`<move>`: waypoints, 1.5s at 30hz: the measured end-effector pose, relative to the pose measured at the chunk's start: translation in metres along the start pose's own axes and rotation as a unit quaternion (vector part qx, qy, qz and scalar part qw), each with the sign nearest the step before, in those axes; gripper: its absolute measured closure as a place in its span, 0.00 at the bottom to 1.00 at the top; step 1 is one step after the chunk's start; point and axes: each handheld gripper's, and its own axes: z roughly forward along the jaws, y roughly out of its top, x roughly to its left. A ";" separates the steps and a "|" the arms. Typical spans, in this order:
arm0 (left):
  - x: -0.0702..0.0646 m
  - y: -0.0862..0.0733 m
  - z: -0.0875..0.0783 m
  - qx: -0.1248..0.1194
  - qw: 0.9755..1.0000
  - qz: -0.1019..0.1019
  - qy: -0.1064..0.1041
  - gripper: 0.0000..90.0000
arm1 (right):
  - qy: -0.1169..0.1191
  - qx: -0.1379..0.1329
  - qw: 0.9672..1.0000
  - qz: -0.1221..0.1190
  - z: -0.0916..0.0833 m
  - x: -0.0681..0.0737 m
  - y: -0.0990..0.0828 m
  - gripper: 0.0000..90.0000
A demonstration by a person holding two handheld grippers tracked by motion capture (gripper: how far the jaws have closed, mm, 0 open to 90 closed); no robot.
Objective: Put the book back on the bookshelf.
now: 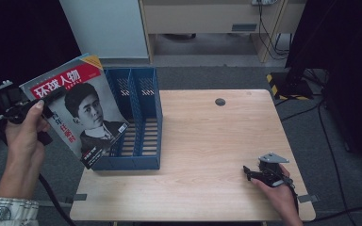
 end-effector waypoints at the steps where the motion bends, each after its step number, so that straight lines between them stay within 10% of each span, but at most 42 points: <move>1: 0.001 0.000 -0.001 0.001 1.000 0.001 0.001 0.97 | 0.000 0.000 1.000 0.000 0.000 0.000 0.000 0.25; 27: 0.027 0.008 -0.031 -0.020 0.999 0.007 0.039 0.97 | 0.000 0.000 1.000 -0.001 0.000 0.000 0.000 0.25; 45: 0.036 0.009 -0.008 -0.060 0.997 0.023 0.050 0.97 | 0.001 -0.001 1.000 -0.002 0.000 0.000 0.000 0.25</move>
